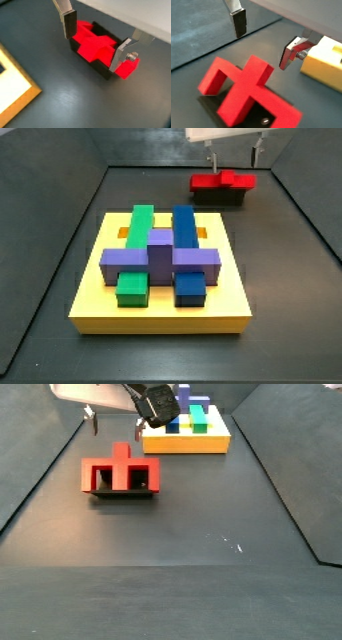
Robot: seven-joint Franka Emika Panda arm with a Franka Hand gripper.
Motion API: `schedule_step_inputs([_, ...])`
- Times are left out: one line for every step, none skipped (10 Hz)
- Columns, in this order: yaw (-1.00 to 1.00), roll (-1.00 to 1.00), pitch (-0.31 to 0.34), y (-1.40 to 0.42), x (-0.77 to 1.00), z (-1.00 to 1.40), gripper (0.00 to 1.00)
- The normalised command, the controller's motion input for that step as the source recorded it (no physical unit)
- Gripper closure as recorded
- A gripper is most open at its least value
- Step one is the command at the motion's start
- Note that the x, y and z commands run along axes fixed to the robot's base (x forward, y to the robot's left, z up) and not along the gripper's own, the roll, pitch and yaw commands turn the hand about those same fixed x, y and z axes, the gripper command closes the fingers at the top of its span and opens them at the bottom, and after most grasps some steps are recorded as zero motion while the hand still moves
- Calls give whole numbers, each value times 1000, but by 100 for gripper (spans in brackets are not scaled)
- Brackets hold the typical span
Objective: Pick up the red object. Move up. Place the red object on the fixture. Regrasp the red object. Move to above the board. Insert the red object.
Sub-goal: Regrasp the red object.
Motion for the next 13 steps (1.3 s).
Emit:
schedule_step_inputs([-351,1000,0,0,0,0,0])
schedule_step_inputs([-329,1000,326,23,0,71,0])
schedule_step_inputs([0,1000,523,-6,-40,157,0])
schedule_step_inputs([174,1000,526,-69,0,131,0])
schedule_step_inputs([431,1000,623,0,0,54,0])
schedule_step_inputs([477,1000,634,20,46,20,0])
schedule_step_inputs([500,1000,569,29,77,3,0])
schedule_step_inputs([420,1000,243,0,191,3,0])
schedule_step_inputs([157,1000,0,-149,226,40,0])
schedule_step_inputs([131,1000,-103,-231,283,51,0])
schedule_step_inputs([91,1000,-134,-303,309,29,0])
schedule_step_inputs([100,1000,-97,-291,266,0,0])
schedule_step_inputs([269,1000,-3,-191,297,0,0])
